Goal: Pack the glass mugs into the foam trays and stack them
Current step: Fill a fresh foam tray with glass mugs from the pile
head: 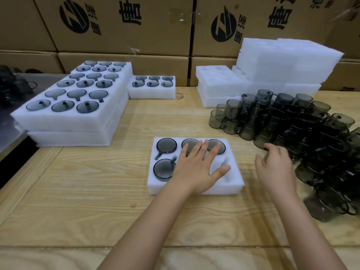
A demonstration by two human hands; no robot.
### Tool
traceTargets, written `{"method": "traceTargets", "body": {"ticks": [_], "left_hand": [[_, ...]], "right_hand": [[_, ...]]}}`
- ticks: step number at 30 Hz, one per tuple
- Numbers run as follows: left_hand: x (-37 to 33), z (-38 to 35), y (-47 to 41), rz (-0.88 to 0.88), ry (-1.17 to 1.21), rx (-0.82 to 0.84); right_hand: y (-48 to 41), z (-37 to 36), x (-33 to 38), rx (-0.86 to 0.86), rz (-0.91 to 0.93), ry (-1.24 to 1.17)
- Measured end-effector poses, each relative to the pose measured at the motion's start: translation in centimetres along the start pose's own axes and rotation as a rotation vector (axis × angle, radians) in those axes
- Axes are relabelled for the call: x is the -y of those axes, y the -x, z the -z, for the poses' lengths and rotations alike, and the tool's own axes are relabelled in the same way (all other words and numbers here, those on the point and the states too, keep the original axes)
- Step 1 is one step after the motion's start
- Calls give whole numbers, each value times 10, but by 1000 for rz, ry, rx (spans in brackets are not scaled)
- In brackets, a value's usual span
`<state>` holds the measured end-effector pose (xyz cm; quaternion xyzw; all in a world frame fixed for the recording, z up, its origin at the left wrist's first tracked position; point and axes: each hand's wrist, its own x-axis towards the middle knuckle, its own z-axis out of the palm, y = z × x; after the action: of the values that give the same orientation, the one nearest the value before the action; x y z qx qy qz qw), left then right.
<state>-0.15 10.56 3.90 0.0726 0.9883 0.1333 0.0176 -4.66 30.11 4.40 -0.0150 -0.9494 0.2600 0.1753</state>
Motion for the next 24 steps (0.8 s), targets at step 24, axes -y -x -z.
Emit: {"method": "traceTargets", "body": {"ticks": [24], "left_hand": [[-1,34,5,-123,1029,-81]], "right_hand": [[9,52,42,378,559,-579]]}}
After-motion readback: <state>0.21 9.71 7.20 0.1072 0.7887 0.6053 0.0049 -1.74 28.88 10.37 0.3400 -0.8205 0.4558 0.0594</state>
